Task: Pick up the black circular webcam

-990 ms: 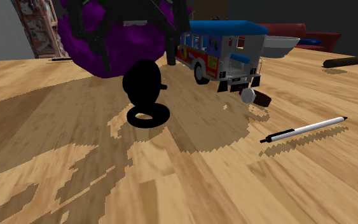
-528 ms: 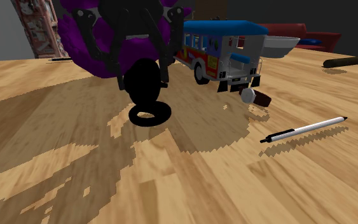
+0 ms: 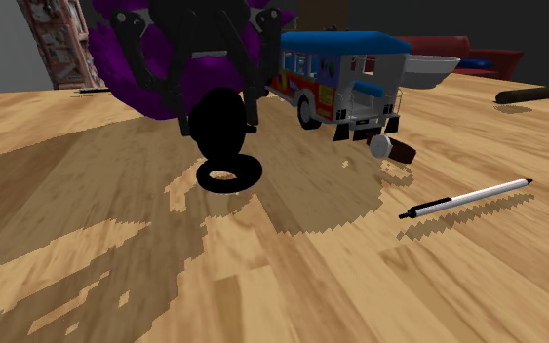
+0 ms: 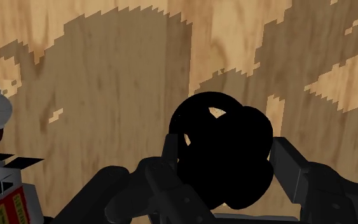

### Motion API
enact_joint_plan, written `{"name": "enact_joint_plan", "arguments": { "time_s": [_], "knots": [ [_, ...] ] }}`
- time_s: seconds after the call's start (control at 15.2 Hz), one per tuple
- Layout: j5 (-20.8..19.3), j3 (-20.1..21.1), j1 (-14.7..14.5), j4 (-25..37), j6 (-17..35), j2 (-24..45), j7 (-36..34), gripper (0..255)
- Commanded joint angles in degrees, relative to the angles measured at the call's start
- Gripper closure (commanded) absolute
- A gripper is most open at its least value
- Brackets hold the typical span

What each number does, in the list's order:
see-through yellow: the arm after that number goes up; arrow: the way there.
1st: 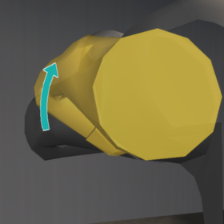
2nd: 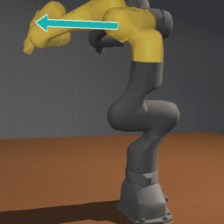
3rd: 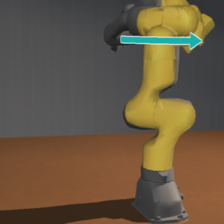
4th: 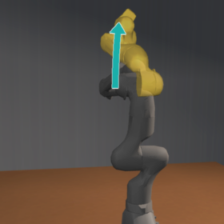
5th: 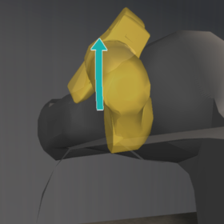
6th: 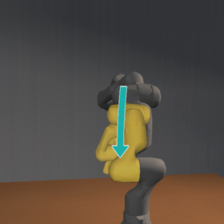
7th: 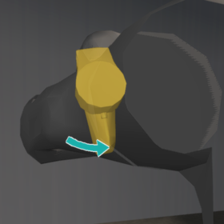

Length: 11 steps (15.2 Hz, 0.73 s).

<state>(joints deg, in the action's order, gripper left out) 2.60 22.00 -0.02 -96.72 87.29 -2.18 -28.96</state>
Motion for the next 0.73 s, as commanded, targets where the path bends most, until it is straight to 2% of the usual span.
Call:
{"name": "enact_joint_plan", "arguments": {
  "time_s": [0.0,0.66],
  "knots": [
    [-0.05,0.03,-0.03,1.34,-1.22,0.21,-0.09,255],
    [-0.86,0.35,-0.31,12.02,-9.56,2.70,-1.02,255]
  ]
}}
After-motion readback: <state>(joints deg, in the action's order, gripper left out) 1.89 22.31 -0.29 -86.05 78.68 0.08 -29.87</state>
